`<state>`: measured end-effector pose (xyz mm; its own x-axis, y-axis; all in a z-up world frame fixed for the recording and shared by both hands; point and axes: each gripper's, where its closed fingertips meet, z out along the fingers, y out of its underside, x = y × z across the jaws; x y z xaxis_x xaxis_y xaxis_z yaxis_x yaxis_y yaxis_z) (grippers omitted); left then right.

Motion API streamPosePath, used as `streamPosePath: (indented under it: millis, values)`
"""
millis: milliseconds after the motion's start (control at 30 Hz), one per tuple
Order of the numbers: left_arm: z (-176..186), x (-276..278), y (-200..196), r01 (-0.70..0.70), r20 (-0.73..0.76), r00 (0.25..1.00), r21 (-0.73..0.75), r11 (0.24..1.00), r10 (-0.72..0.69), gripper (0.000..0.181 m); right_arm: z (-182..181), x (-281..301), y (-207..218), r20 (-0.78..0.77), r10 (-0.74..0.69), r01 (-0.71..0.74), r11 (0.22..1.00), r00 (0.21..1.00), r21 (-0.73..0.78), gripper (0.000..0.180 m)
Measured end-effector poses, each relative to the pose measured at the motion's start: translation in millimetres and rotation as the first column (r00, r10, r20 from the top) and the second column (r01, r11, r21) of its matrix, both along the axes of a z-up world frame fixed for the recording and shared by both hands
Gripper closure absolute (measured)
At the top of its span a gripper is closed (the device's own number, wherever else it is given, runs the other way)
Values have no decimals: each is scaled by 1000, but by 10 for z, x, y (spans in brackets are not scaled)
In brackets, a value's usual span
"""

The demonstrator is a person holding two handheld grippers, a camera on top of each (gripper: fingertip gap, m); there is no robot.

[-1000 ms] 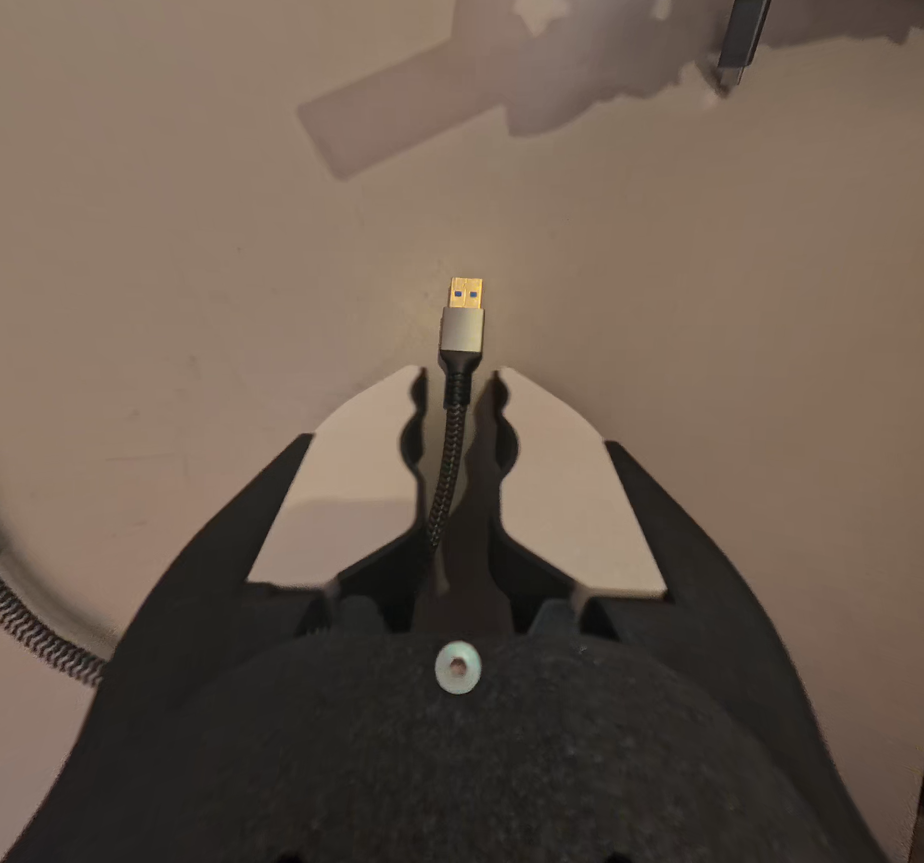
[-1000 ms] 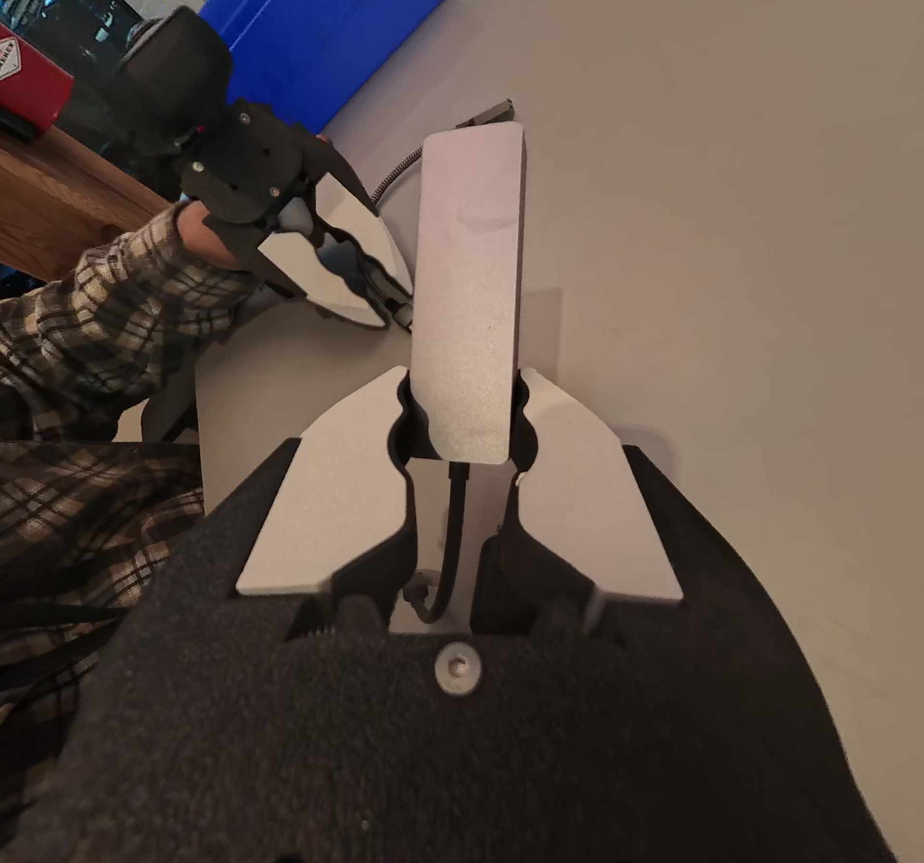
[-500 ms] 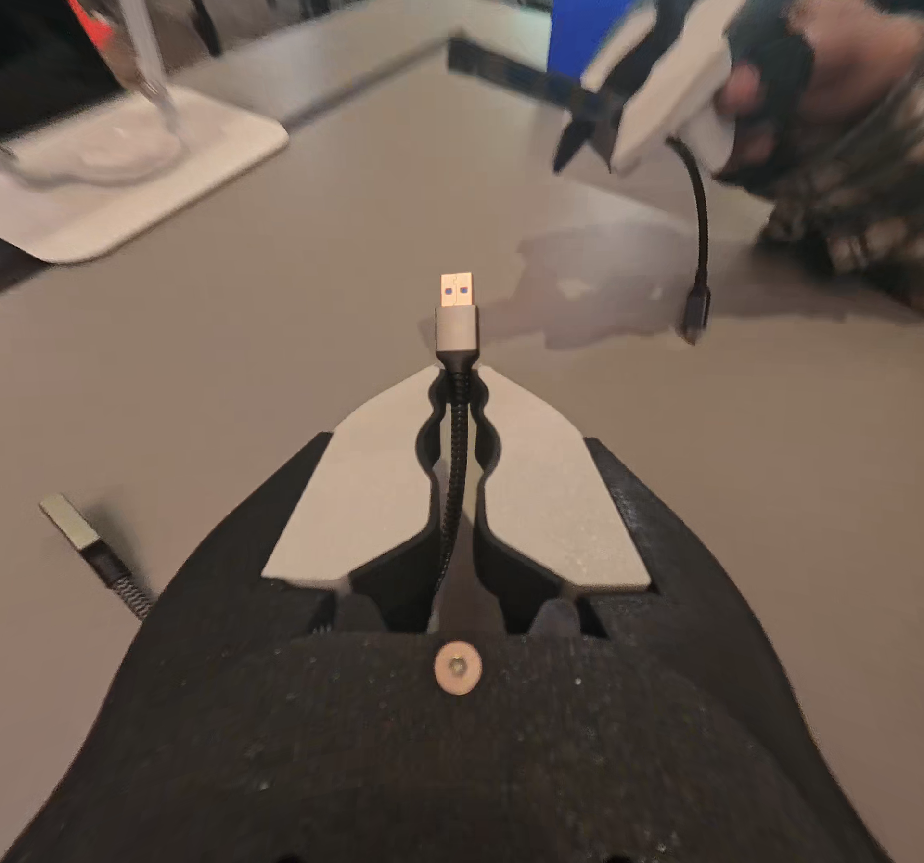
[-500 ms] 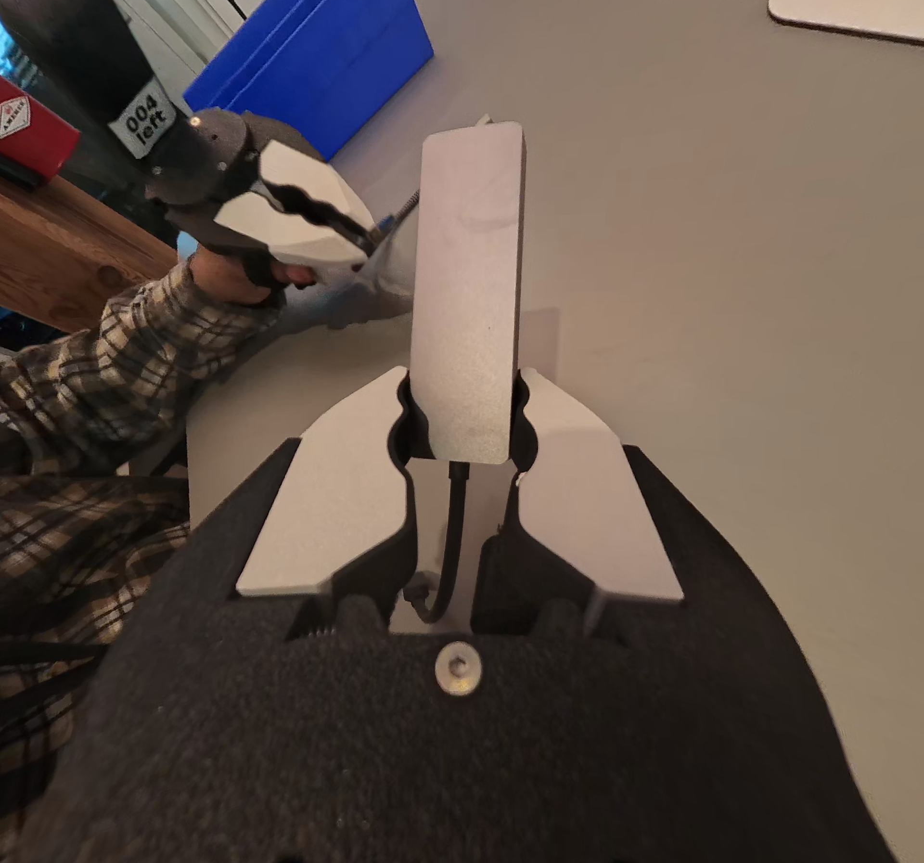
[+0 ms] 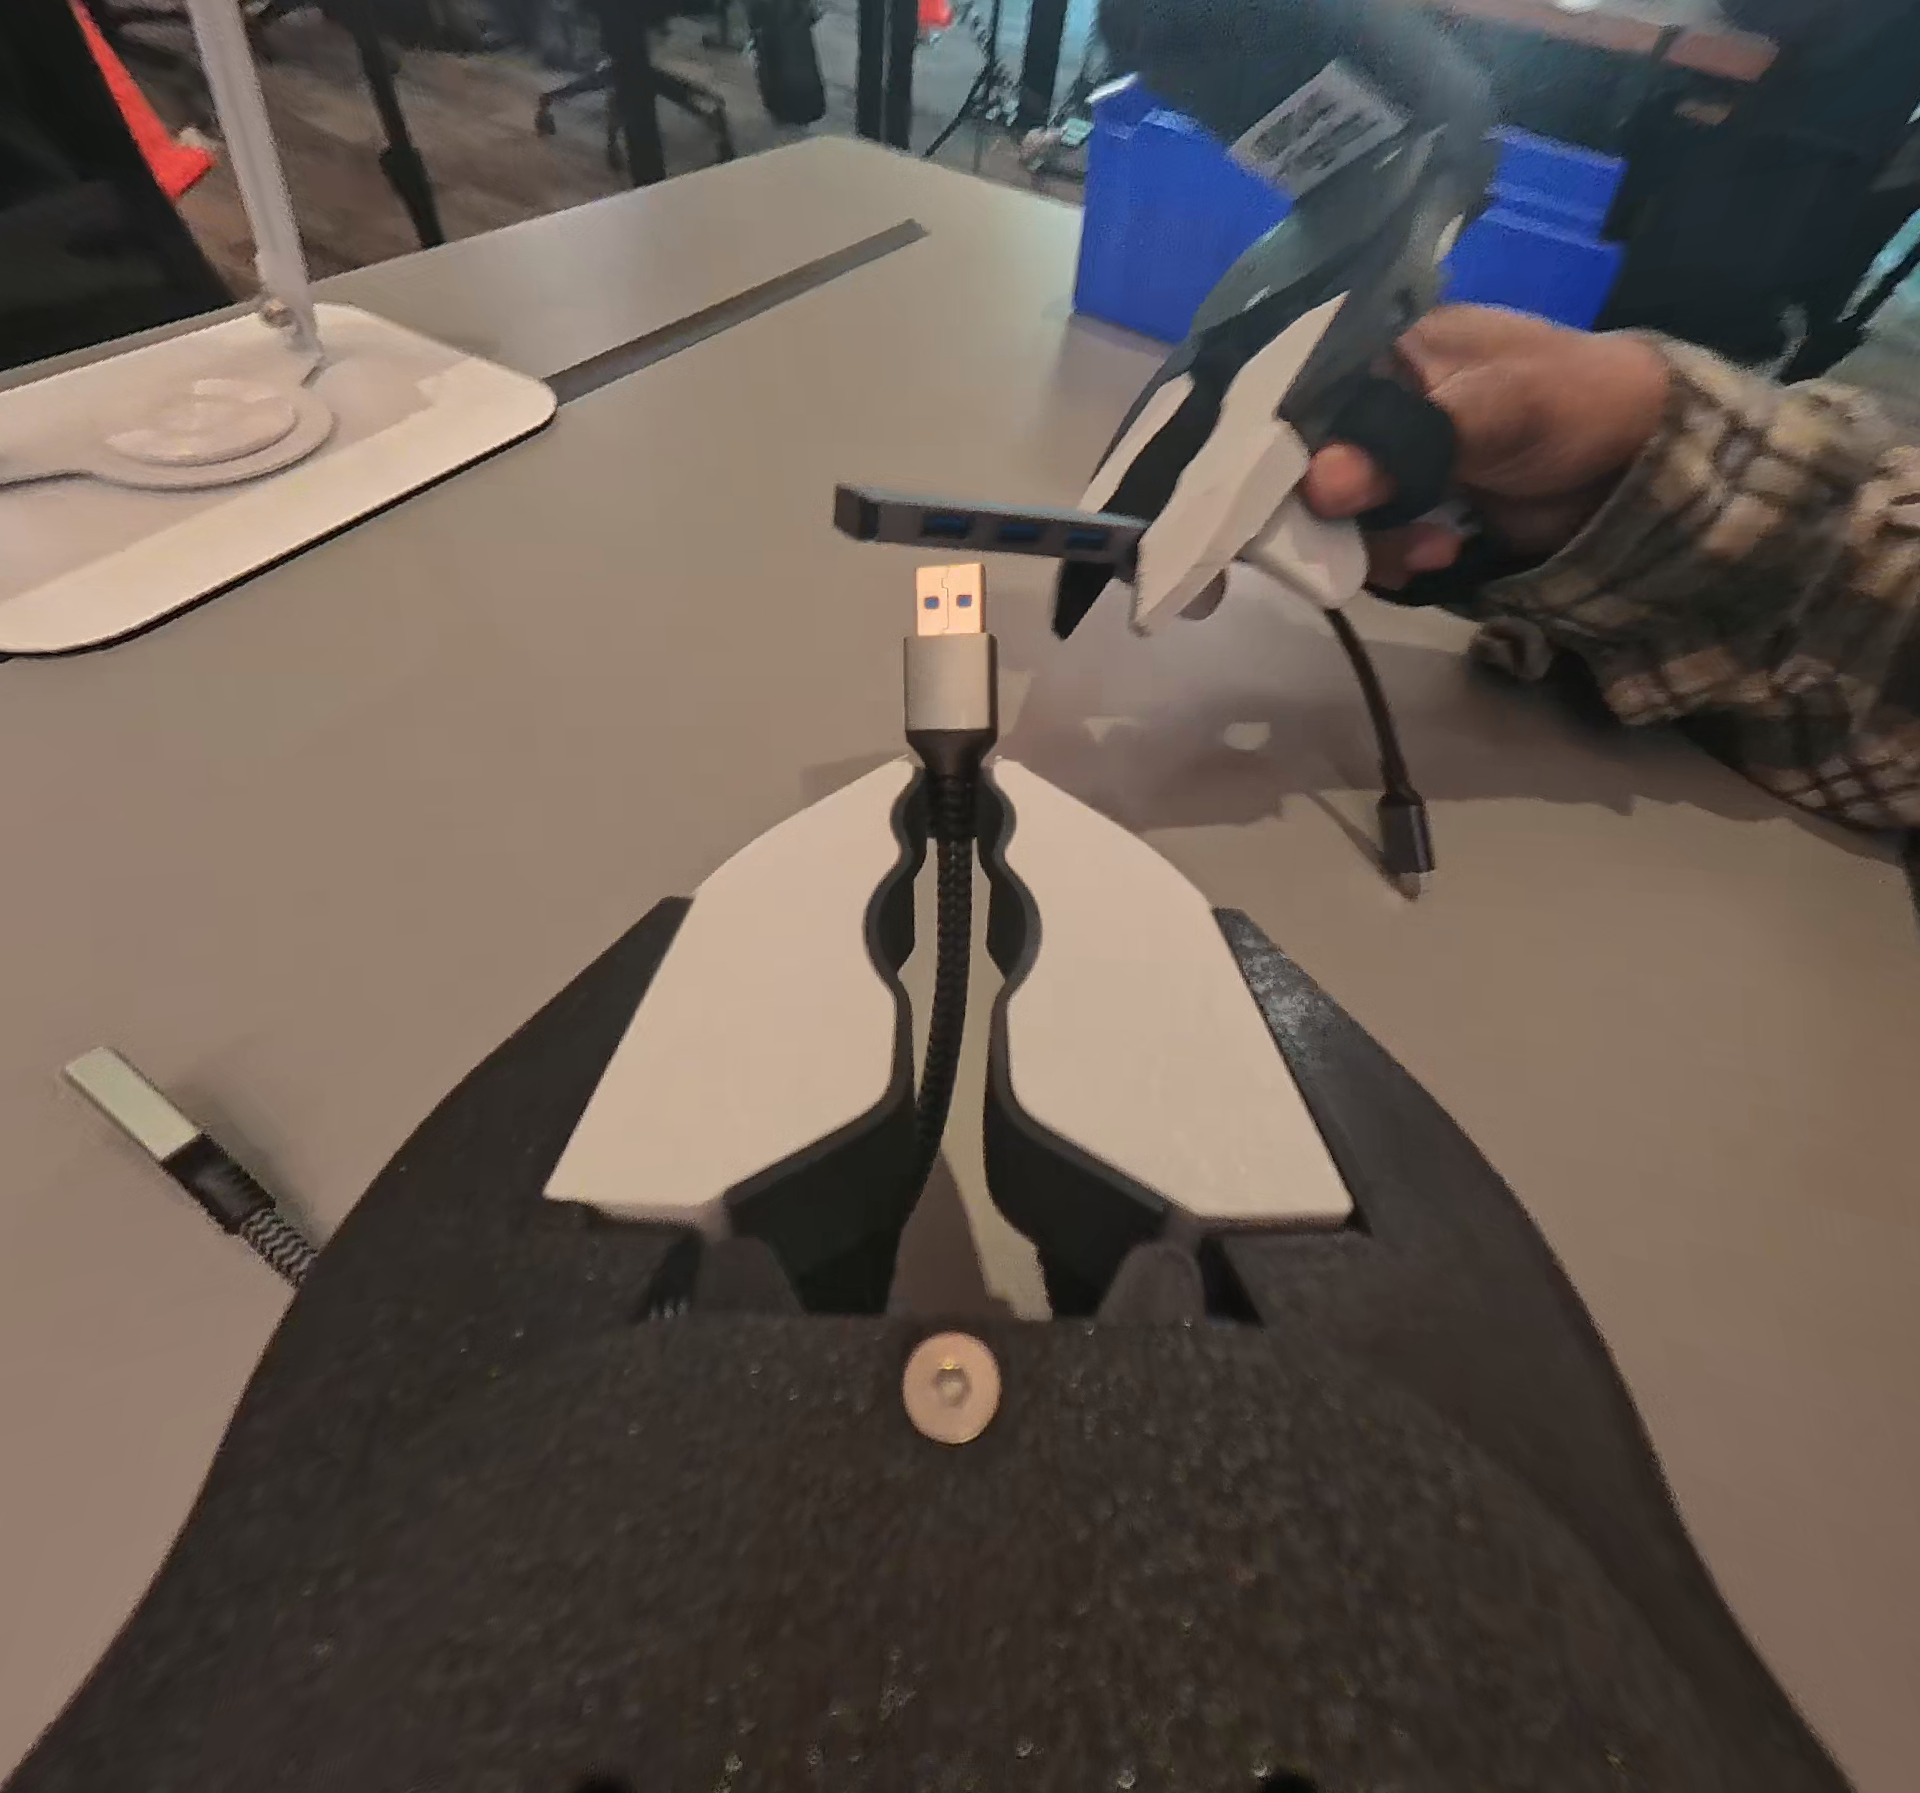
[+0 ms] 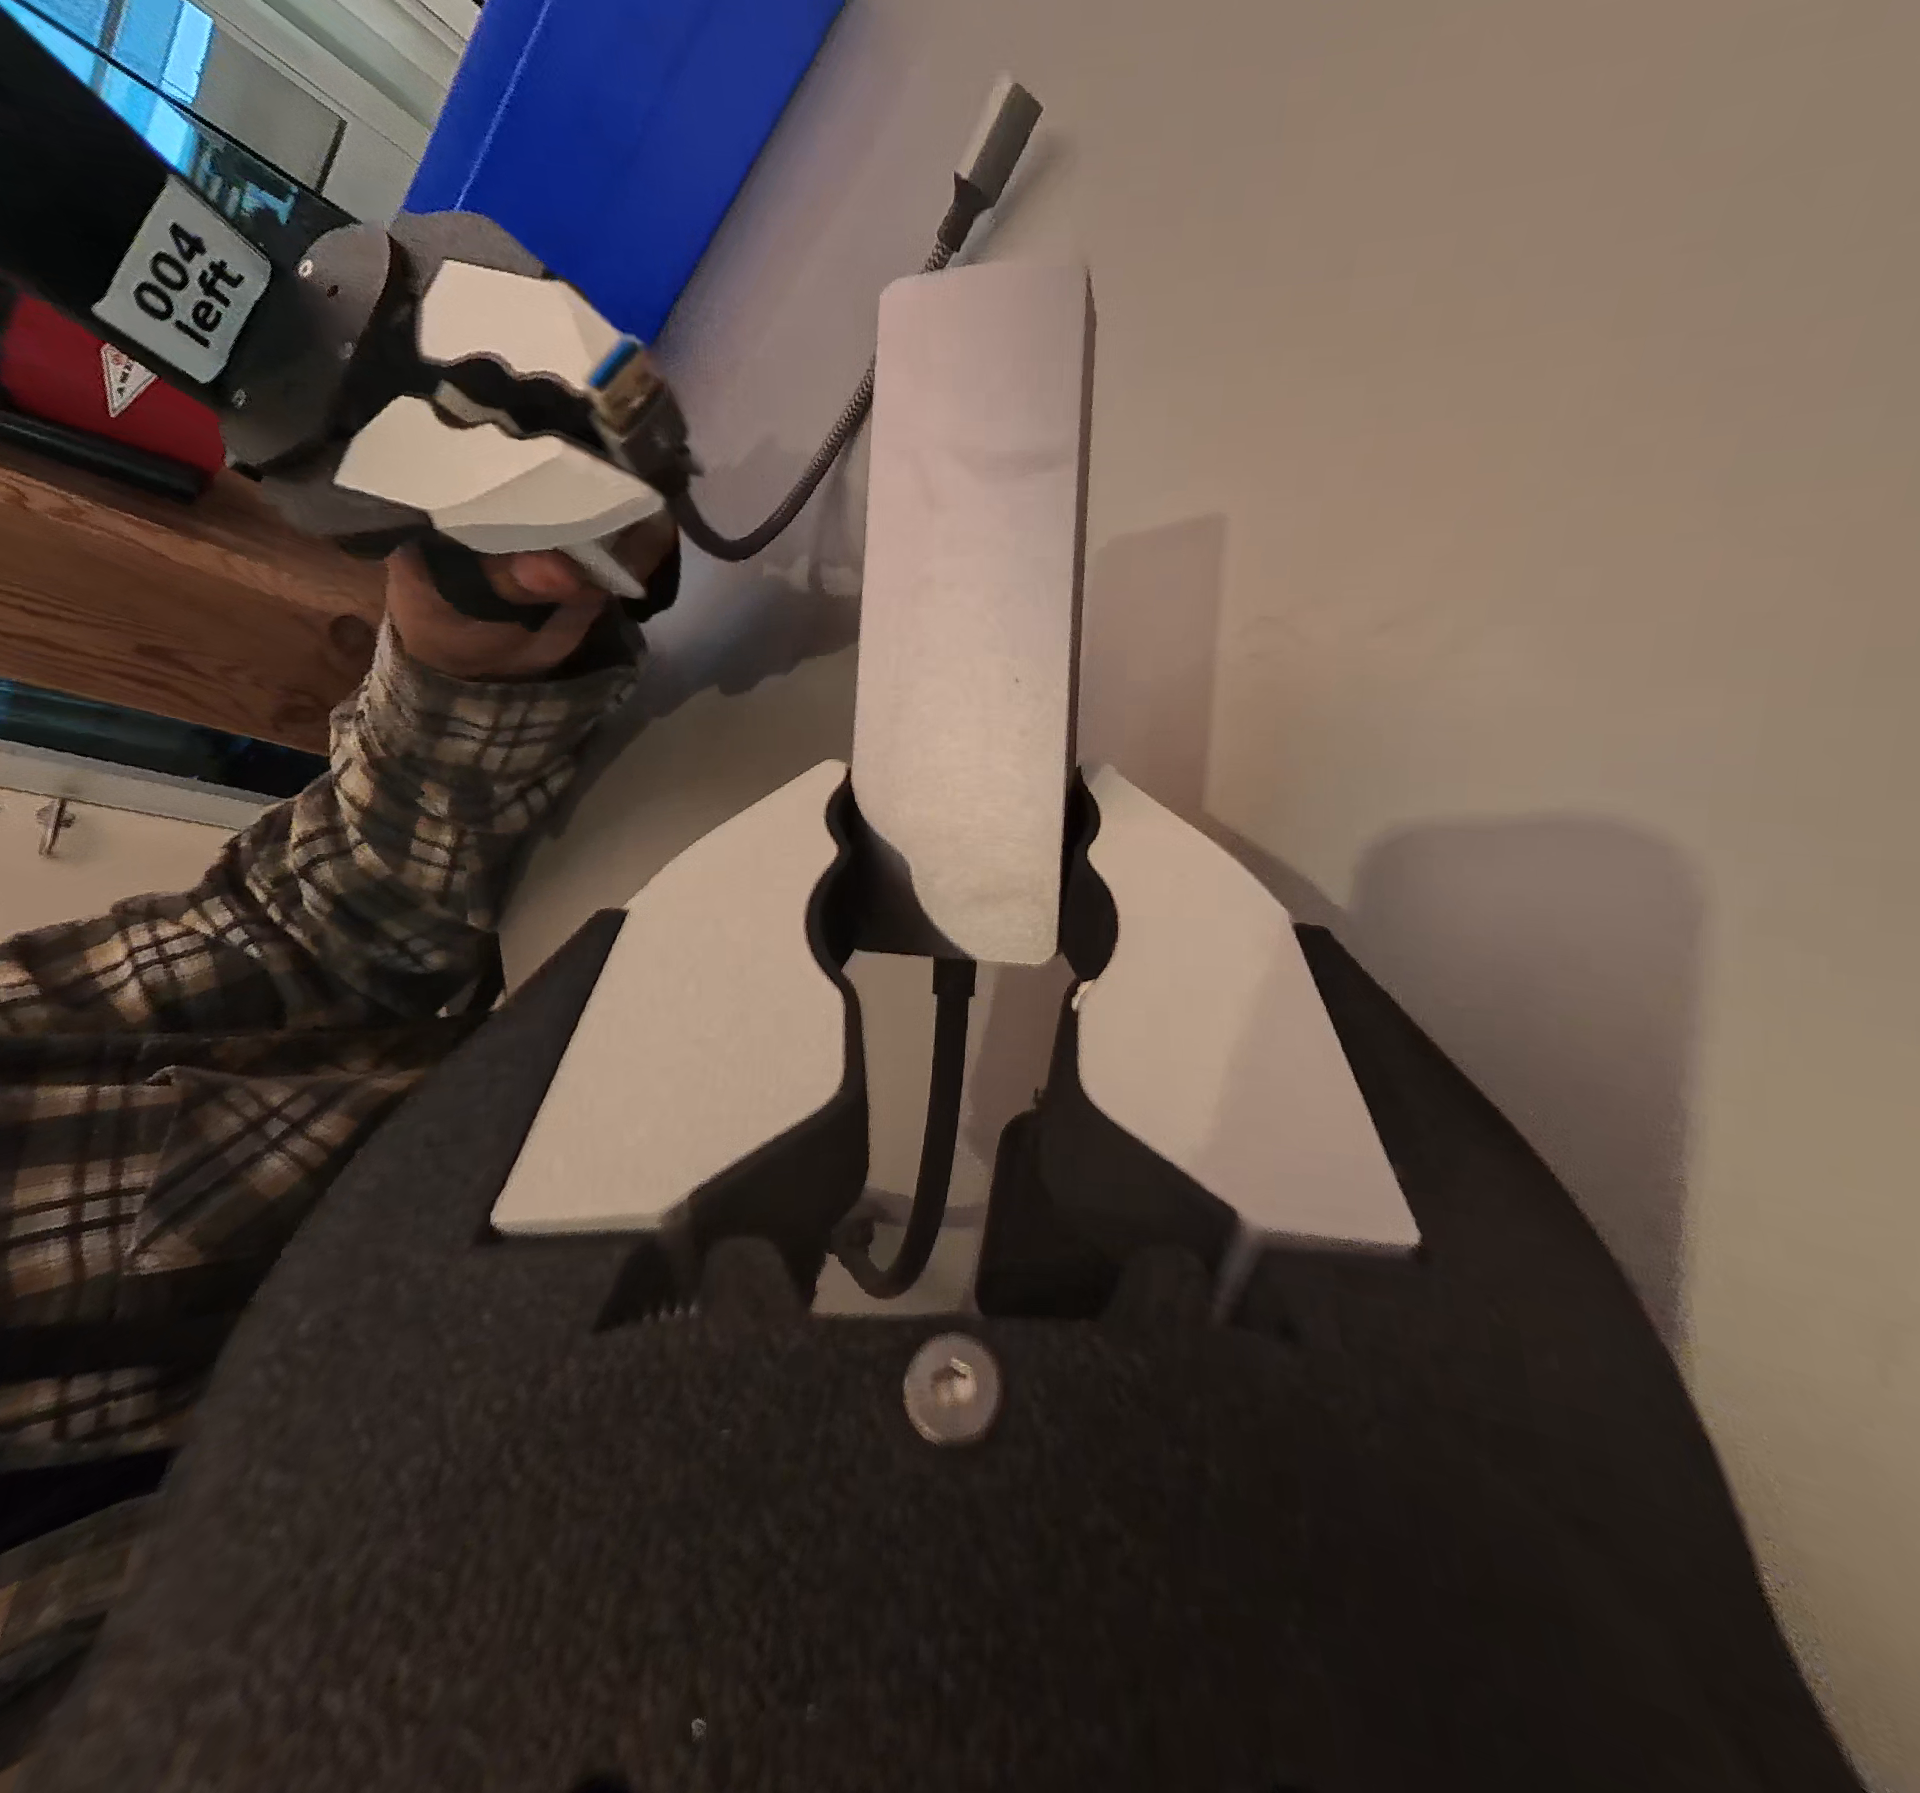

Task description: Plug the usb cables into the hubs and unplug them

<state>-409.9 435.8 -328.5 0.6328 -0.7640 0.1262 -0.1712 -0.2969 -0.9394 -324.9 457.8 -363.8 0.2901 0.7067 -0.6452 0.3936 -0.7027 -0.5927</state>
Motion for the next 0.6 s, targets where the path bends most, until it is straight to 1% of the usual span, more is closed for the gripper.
streamPosePath:
  millis: [67,133,333,433,600]
  values:
    - [53,-7,-49,27,53,998,11,1000,-28,173,-12,-17,-10,1,5,-5,1000,1000,0,144]
    - [140,2,-121,87,96,991,65,994,-93,173,-6,-29,-20,4,10,-10,1000,1000,14,144]
    - [358,13,-295,192,129,965,236,953,-226,173,15,-46,-44,21,21,-22,998,1000,62,144]
    - [371,34,-322,202,97,967,270,941,-235,173,18,-46,-52,24,24,-26,997,999,69,144]
    - [331,37,-291,186,82,974,249,950,-212,173,29,-38,-55,26,26,-28,997,999,74,144]
